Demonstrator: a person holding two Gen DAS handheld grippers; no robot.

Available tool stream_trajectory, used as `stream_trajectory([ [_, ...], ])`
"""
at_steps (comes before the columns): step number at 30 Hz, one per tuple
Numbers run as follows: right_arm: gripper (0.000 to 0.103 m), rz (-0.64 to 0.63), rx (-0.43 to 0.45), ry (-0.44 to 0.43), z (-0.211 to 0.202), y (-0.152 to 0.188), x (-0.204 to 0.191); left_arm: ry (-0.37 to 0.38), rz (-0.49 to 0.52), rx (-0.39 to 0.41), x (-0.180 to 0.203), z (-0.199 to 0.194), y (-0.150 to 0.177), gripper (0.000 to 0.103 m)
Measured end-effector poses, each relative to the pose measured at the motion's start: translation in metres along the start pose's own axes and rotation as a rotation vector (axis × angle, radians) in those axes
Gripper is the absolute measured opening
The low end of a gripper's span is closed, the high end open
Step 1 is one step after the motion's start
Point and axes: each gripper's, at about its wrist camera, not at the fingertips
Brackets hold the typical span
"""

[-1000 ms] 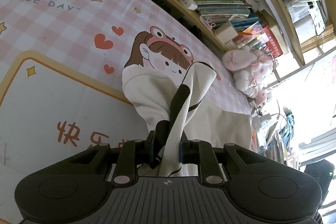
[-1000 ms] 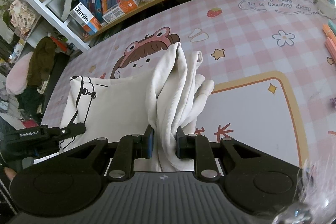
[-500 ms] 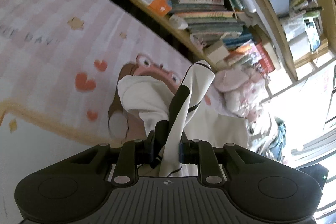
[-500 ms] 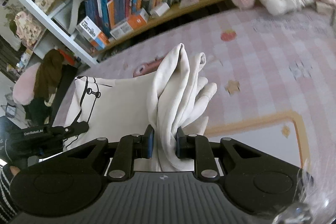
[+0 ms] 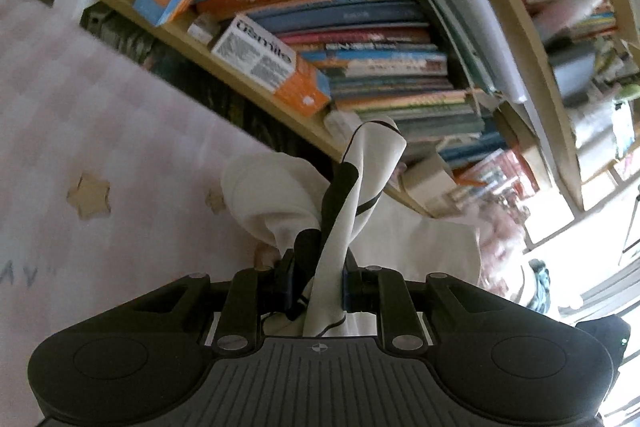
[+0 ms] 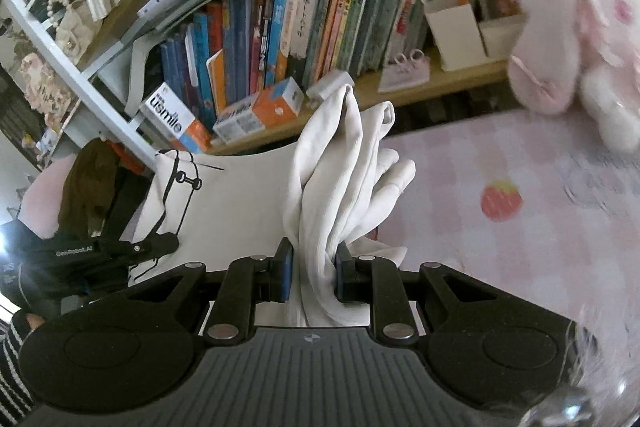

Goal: Fold clothes

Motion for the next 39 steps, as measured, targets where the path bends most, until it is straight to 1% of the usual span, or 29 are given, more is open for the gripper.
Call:
stream_trajectory([
  [4,0.018,0.012,0.005,-0.008,0.023,-0.015,0.008,-0.012,0.008,0.0,-0.005,0.02,-0.019,0.019],
  [10,0.018,0.042,0.013,-0.006,0.048,-0.025,0.025,-0.019,0.038,0.001,-0.009,0.045,-0.036,0.019],
  [16,0.018,0.107,0.003,-0.005,0.066,-0.025,0.053,-0.015,-0.006,-0.013,-0.024,0.069,-0.035,0.019],
  [19,0.019,0.15,-0.007,-0.003,0.075,-0.022,0.068,-0.022,-0.043,-0.024,-0.036,0.078,-0.03,0.019],
  [21,0.019,0.2,0.004,-0.009,0.076,-0.018,0.079,-0.013,-0.068,-0.026,-0.042,0.08,-0.028,0.02],
  [23,0.019,0.258,0.029,-0.033,0.074,-0.015,0.087,-0.005,-0.089,-0.032,-0.047,0.083,-0.028,0.02],
  [28,0.02,0.326,0.062,-0.042,0.076,-0.013,0.093,-0.022,-0.145,-0.022,-0.048,0.089,-0.028,0.021],
  [32,0.021,0.306,0.051,-0.023,0.079,-0.017,0.089,-0.052,-0.135,-0.02,-0.045,0.089,-0.027,0.026],
  [35,0.028,0.27,0.037,0.001,0.081,-0.02,0.083,-0.085,-0.1,-0.01,-0.04,0.085,-0.026,0.029],
  [36,0.037,0.259,0.04,0.01,0.078,-0.021,0.08,-0.094,-0.086,0.002,-0.038,0.081,-0.026,0.031],
  [37,0.048,0.247,0.045,0.022,0.075,-0.022,0.077,-0.105,-0.071,0.015,-0.036,0.077,-0.026,0.033],
  [38,0.051,0.237,0.056,0.022,0.07,-0.022,0.073,-0.116,-0.055,0.03,-0.034,0.072,-0.026,0.039],
  [39,0.054,0.227,0.068,0.017,0.064,-0.022,0.07,-0.126,-0.037,0.051,-0.032,0.065,-0.026,0.043],
])
Point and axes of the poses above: each gripper's, at about its wrist camera, not at the fingertips, and z roughly the way its jaws point, x to its right, y to its underside, and after that the axes turned 12 degrees about -y, right-handed
